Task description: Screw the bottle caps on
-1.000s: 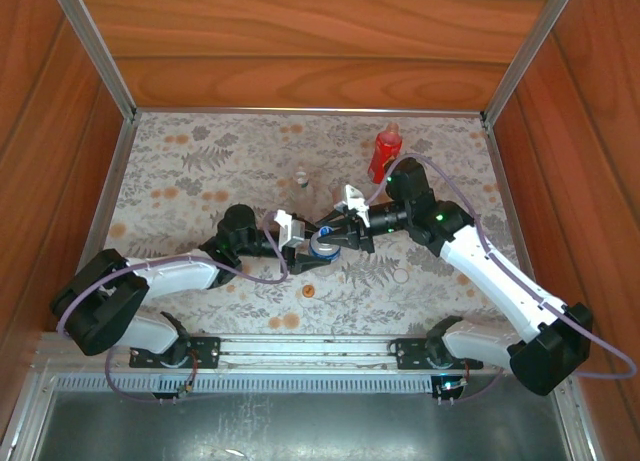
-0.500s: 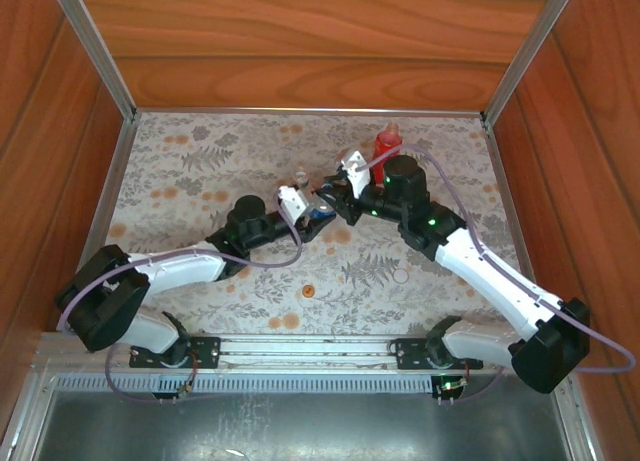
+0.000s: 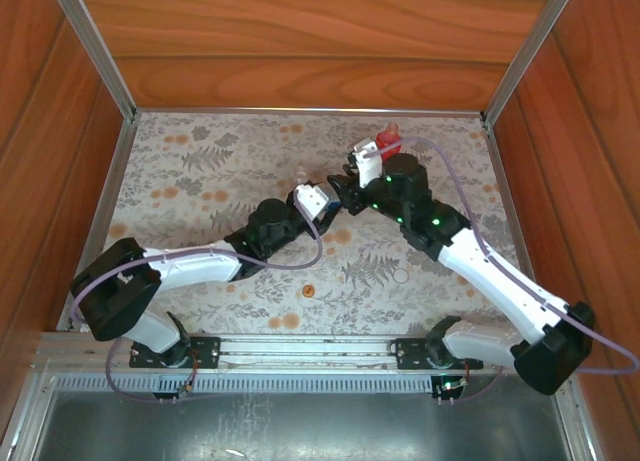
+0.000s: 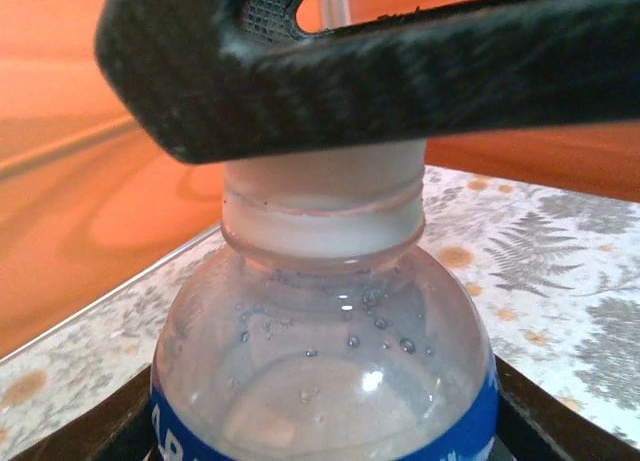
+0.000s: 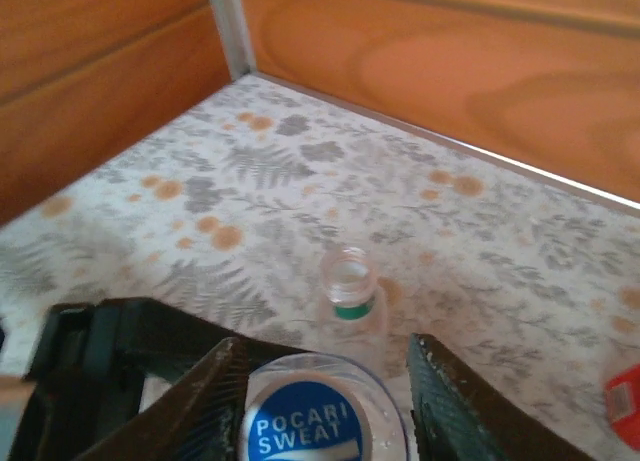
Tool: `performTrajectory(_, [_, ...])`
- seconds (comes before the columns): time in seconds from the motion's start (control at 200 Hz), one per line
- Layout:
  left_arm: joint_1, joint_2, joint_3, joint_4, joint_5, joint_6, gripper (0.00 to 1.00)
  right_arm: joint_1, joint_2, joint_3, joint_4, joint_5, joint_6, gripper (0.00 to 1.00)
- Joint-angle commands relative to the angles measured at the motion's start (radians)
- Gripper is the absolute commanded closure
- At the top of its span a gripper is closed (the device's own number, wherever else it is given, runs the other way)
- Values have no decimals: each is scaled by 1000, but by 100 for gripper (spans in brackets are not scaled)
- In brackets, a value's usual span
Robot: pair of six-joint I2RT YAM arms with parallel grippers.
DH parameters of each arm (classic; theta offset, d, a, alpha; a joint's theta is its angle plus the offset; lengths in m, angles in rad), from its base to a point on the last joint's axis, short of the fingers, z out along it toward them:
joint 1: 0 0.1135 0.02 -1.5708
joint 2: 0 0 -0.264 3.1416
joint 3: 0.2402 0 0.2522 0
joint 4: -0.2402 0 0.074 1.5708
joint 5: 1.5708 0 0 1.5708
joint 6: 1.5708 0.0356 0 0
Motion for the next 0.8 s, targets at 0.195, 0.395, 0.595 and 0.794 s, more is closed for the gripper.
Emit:
performTrajectory(0.195, [75,-173,-111,-13,506,10,48,-102,-135,21,-177,-535,-241,49])
performTrajectory(0.395, [77,-199,-80,-90,784,-25,47,-107,-102,117,-324,-756,-331,48])
performTrajectory(0.595, [78,-179,-39,-92,922,-80,47,-107,-61,159,-387,-961,-391,48])
performTrajectory(0.794, [77,-175,-10,-92,1003,-112,47,-107,-49,149,-402,-1002,-457,48])
